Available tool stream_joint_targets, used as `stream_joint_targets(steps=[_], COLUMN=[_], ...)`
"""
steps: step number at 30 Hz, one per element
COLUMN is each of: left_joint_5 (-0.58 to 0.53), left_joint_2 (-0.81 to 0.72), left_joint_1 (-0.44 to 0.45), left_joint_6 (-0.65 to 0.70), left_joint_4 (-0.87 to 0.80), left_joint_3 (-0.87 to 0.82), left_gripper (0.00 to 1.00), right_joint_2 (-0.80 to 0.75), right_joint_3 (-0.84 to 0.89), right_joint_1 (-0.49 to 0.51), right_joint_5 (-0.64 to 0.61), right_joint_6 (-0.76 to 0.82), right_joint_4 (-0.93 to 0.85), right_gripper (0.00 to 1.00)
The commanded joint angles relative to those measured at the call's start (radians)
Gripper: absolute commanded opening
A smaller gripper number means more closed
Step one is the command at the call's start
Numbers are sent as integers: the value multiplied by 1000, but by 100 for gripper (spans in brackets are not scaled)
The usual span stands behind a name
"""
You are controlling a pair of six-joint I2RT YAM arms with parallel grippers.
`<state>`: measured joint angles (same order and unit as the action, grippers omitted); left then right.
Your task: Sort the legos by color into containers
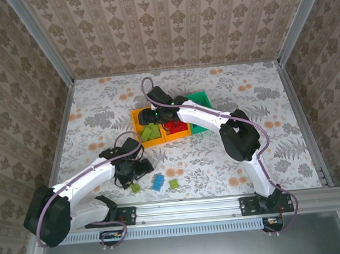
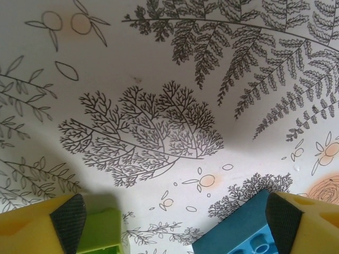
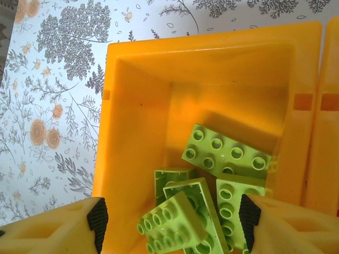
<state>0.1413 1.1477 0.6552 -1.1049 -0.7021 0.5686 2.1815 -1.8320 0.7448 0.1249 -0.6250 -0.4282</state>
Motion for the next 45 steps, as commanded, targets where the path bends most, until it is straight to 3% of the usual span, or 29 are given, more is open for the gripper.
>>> stream_joint_targets(steps=[1, 12, 25, 38, 45], left_joint_5=[19, -34, 17, 25, -22], left_joint_2=[10, -76, -73, 7, 68], left_joint_1=[11, 24, 59, 111, 107], left_joint_6=[-19, -27, -153, -220, -188], left_joint_4=[5, -175, -163, -92, -45], left_joint_3=[-12, -11, -37, -66, -52], left_gripper=[89, 91, 89, 79, 67], right_joint_2=[-22, -71, -135, -172, -240], right_joint_3=[-5, 50, 139, 235, 301], right_joint_1=[-5, -7, -35, -76, -78], right_joint_5=[-9, -30, -21, 21, 31], right_joint_6=[11, 18, 20, -4, 37], right_joint_4=[-19, -4, 50, 111, 132], right_gripper=[71, 74, 75, 75, 76])
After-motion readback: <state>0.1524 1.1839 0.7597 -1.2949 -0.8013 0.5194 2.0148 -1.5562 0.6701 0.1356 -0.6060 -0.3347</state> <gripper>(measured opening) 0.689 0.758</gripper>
